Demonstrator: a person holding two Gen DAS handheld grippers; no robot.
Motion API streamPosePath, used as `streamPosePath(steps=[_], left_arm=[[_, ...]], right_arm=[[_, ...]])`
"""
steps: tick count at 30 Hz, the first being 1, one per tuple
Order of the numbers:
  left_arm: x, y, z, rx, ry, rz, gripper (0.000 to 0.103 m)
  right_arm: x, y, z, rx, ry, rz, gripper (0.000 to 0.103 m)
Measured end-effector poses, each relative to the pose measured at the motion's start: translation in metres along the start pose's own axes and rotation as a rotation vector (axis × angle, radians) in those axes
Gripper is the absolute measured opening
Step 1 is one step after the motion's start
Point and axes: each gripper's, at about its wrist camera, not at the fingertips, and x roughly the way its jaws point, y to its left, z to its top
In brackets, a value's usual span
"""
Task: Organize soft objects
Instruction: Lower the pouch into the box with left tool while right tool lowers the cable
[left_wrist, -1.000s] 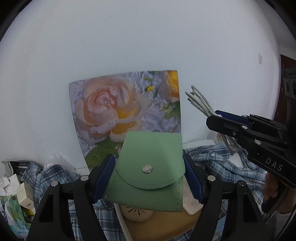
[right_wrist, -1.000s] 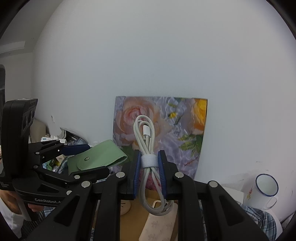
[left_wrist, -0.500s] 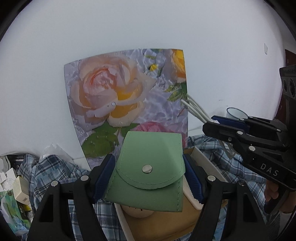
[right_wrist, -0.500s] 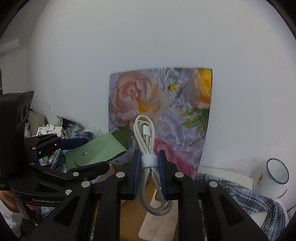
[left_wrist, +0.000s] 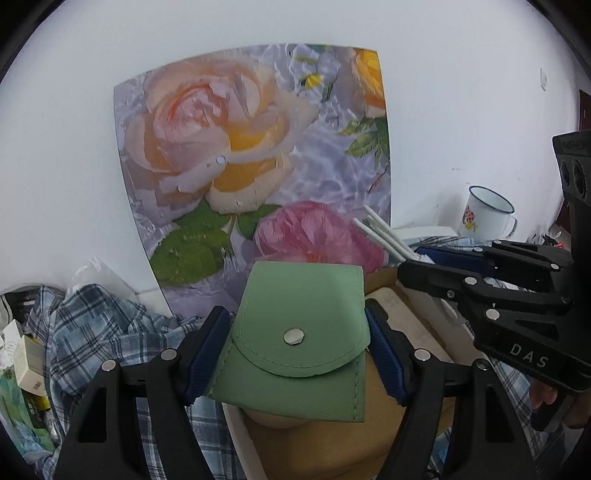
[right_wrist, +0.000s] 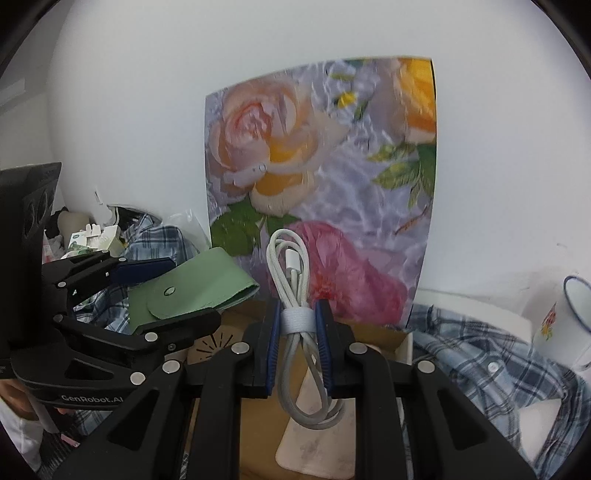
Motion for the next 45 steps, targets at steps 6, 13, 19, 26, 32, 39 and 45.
streamPosePath(steps=[6, 13, 19, 26, 32, 39, 45], left_arm=[[0.011, -0.001, -0.007, -0.003, 0.029, 0.000, 0.076], [0.021, 0.000, -0.013, -0.012, 0.058, -0.005, 0.076], [0.032, 0.000, -0.016, -0.016, 0.087, -0.012, 0.076], [0.048, -0.002, -0.025, -0.005, 0.134, -0.001, 0.076], [0.060, -0.001, -0.031, -0.007, 0.168, -0.002, 0.076], [0.070, 0.002, -0.034, -0.018, 0.202, -0.006, 0.076], [0.070, 0.000, -0.035, 0.002, 0.198, 0.016, 0.076]], right_arm=[[0.013, 0.001, -0.007, -0.003, 0.045, 0.005, 0.018], [0.024, 0.003, -0.015, -0.007, 0.087, 0.010, 0.018], [0.034, -0.001, -0.019, 0.009, 0.123, 0.020, 0.018], [0.051, -0.008, -0.028, 0.026, 0.182, 0.018, 0.018], [0.057, -0.010, -0.032, 0.022, 0.207, 0.016, 0.018], [0.067, -0.012, -0.037, 0.026, 0.247, 0.012, 0.018], [0.071, -0.017, -0.039, 0.035, 0.258, -0.002, 0.018]])
